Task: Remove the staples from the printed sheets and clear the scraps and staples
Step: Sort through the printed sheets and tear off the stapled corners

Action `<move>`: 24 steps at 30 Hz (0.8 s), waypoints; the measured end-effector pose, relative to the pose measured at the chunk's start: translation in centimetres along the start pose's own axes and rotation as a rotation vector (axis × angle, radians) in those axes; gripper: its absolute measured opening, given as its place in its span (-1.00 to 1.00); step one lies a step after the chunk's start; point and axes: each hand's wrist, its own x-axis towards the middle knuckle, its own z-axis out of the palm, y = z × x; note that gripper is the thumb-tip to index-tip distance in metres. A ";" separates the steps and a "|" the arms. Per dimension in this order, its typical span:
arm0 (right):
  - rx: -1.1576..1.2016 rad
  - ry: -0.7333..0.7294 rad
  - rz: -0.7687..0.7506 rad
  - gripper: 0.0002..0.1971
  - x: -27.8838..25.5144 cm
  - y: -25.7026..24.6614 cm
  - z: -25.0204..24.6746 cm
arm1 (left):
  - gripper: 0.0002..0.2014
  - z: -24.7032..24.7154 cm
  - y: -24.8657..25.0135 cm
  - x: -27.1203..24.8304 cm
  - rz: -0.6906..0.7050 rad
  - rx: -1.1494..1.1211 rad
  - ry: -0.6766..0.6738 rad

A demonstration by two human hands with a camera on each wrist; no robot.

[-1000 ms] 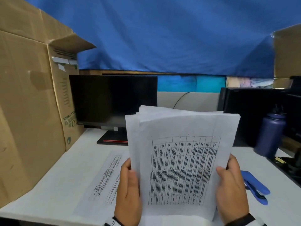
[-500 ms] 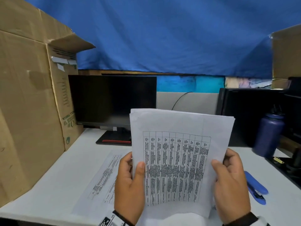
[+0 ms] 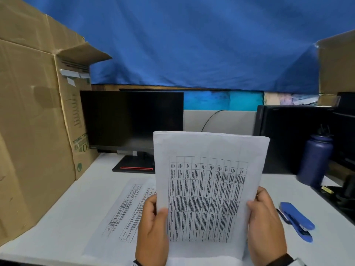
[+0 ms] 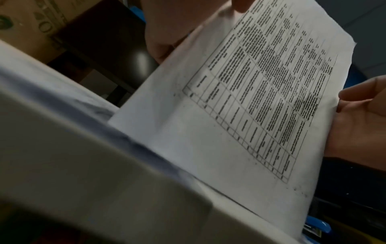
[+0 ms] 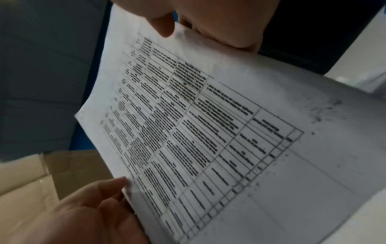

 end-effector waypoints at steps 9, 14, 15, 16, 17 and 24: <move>0.206 -0.022 0.049 -0.66 1.0 0.3 -0.3 | -0.72 -0.6 -0.6 0.6 -0.079 -0.062 0.008; 0.342 -0.078 0.175 -0.53 1.6 2.3 -0.1 | -0.57 -1.1 -2.1 0.7 -0.246 -0.088 -0.101; 0.299 -0.061 0.152 -0.53 1.7 2.6 -0.1 | -0.56 -1.2 -2.1 0.7 -0.244 -0.079 -0.104; 0.258 -0.041 0.123 -0.54 1.8 2.7 -0.2 | -0.54 -1.1 -1.8 0.6 -0.224 -0.064 -0.117; 0.232 -0.025 0.104 -0.55 1.8 2.5 -0.3 | -0.54 -1.1 -1.5 0.6 -0.204 -0.039 -0.132; 0.150 -0.111 0.170 -0.66 1.2 2.7 0.0 | -0.76 -1.4 -2.0 0.4 -0.210 0.076 -0.203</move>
